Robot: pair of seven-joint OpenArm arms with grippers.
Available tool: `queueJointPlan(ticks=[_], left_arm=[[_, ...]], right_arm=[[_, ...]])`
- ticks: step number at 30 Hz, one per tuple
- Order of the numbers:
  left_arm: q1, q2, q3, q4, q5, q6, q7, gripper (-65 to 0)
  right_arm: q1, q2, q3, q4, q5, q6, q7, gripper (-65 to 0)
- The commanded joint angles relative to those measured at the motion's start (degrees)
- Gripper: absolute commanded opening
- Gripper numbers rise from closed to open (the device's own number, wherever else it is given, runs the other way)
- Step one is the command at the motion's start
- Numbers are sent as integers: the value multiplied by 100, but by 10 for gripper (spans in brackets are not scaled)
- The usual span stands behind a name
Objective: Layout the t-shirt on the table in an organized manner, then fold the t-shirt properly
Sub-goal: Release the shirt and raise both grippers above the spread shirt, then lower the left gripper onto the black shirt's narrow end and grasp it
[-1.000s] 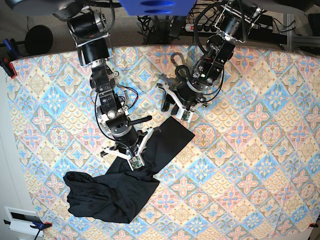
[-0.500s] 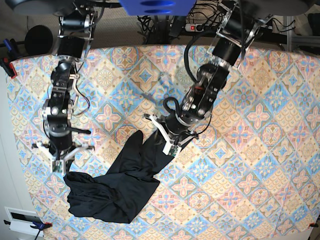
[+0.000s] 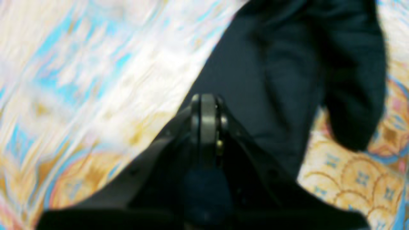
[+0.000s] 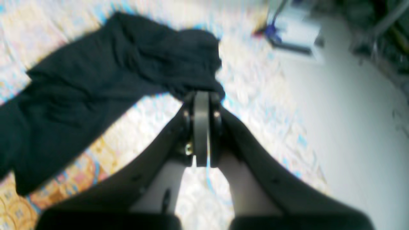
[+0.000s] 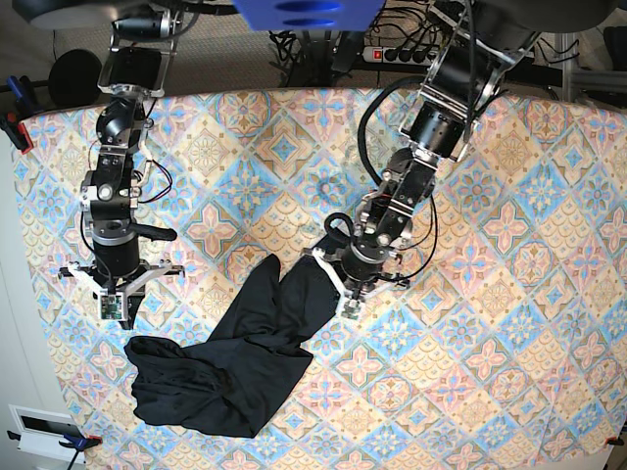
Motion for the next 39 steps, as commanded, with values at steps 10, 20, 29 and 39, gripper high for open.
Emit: queueJointPlan(ticks=[10, 20, 29, 39], left_arm=[[1181, -150, 18, 47, 671, 18, -3, -650], [2684, -1090, -17, 2043, 645, -387, 638, -650], [3476, -1679, -26, 3177, 636, -448, 744, -650], [2289, -273, -571, 3203, 662, -448, 331, -650]], right_arm=[[-45, 57, 204, 88, -14, -33, 286, -650], [-45, 57, 363, 71, -14, -33, 286, -650], [-45, 39, 363, 79, -14, -33, 286, -650], [-326, 22, 363, 159, -14, -33, 400, -650]])
